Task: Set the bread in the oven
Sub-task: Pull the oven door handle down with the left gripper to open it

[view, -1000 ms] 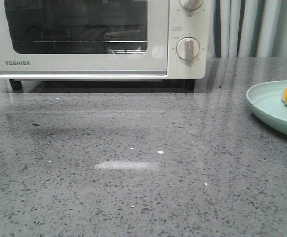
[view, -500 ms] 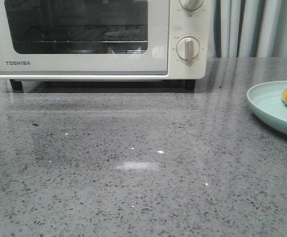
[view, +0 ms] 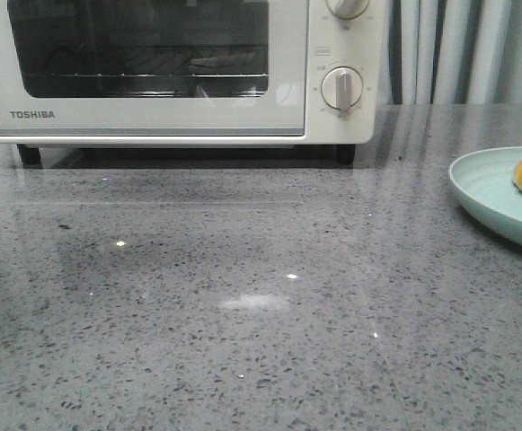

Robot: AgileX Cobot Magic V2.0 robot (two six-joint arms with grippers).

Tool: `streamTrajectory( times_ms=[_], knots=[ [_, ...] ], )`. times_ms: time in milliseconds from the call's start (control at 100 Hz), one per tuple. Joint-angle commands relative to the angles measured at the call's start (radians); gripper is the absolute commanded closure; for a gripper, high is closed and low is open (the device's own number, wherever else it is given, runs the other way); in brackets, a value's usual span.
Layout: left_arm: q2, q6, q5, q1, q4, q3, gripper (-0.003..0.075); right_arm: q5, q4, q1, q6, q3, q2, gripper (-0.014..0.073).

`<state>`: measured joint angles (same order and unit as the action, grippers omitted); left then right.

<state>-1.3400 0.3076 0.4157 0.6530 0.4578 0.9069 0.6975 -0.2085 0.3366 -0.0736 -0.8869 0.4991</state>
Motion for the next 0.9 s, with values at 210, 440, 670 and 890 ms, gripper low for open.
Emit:
streamTrajectory(
  times_ms=[210, 440, 670, 890],
  knots=[
    [-0.027, 0.004, 0.101, -0.033, -0.017, 0.032, 0.074, -0.062, -0.011, -0.001, -0.014, -0.031, 0.014, 0.0659],
    [-0.06, 0.005, 0.087, -0.043, -0.017, 0.032, 0.074, -0.062, -0.011, -0.001, -0.02, -0.031, 0.014, 0.0659],
    [-0.09, 0.005, 0.02, -0.048, -0.017, 0.017, 0.074, -0.062, -0.011, -0.001, -0.02, -0.031, 0.012, 0.0659],
    [-0.061, 0.005, 0.013, -0.033, -0.017, -0.066, 0.074, -0.062, -0.011, -0.001, -0.02, -0.031, 0.012, 0.0659]
  ],
)
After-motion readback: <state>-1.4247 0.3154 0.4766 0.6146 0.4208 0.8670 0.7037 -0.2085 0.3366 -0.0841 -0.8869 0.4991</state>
